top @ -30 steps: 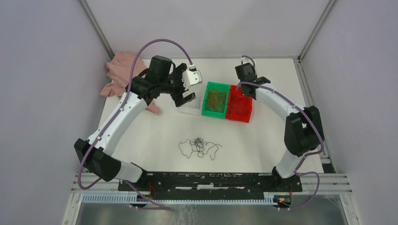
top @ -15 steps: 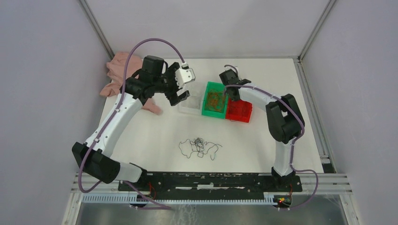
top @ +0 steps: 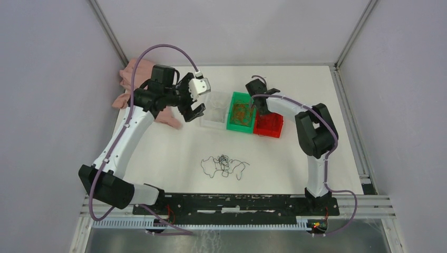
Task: Untangle the cables
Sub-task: Place the cable in the bin, then untie the cable.
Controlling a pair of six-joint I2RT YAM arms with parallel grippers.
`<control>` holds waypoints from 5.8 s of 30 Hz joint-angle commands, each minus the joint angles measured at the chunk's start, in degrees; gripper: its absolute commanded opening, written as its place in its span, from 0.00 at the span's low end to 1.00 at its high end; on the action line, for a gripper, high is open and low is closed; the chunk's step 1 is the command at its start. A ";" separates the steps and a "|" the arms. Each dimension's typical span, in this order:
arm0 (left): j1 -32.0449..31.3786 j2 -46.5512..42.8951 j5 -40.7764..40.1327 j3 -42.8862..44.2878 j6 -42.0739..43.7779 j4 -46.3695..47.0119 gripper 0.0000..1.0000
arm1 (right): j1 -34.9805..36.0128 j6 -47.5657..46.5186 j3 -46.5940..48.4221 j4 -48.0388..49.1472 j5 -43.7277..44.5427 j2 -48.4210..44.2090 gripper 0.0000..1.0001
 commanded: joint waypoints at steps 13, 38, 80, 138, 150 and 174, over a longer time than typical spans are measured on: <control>0.89 -2.16 3.64 -1.66 10.97 -13.24 0.99 | -4.33 3.23 6.06 -3.02 -7.91 -16.21 0.39; -10.80 7.09 -4.08 -31.70 -6.86 9.55 0.79 | 3.93 5.71 -25.29 11.42 -12.40 -44.24 0.47; -13.06 0.02 -9.02 -27.63 -2.01 2.53 0.03 | 3.89 10.72 -28.05 15.77 -18.64 -47.67 0.42; -20.37 -7.82 4.17 10.80 -5.13 -14.14 0.03 | 26.11 2.52 -32.60 46.15 -30.60 -46.62 0.57; -20.33 -6.45 14.64 18.05 -4.20 -20.52 0.03 | 28.99 1.98 -35.19 49.04 -24.02 -42.20 0.55; -20.36 -7.20 11.03 37.14 -9.12 -7.87 0.03 | 29.02 9.91 -50.72 59.66 -21.55 -38.30 0.53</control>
